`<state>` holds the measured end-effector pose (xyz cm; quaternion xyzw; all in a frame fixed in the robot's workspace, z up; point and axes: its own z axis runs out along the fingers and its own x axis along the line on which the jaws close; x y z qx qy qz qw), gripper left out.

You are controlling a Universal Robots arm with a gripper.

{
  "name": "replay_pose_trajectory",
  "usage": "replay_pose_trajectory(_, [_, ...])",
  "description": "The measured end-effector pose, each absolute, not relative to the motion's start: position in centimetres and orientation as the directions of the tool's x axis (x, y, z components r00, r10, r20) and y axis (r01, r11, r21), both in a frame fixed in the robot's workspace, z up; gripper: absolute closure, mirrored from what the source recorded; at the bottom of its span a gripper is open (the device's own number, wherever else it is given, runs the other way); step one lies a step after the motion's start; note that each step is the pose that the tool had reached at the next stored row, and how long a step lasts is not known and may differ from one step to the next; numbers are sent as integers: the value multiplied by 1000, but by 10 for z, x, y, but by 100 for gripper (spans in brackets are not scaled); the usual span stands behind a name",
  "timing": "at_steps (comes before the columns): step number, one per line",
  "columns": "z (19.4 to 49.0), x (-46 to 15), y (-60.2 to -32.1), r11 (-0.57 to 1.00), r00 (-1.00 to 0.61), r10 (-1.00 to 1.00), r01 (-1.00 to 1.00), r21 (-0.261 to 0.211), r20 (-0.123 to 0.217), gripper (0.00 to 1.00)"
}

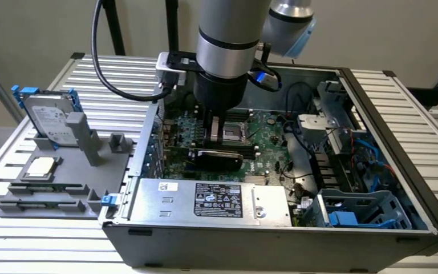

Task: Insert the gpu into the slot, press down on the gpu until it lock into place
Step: 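Press down on the gpu until it lock into place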

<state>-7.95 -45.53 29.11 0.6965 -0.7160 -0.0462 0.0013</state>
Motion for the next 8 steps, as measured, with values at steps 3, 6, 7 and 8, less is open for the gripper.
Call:
replay_pose_trajectory(3, [291, -80, -455, 25, -30, -998, -997, 68, -62, 89])
replay_pose_trajectory(6, [291, -81, -455, 26, -30, -998, -997, 68, -62, 89])
replay_pose_trajectory(7, [290, -82, -454, 26, -30, -998, -997, 68, -63, 89])
replay_pose_trajectory(8, [290, -83, -453, 25, -30, -998, -997, 68, -62, 89])
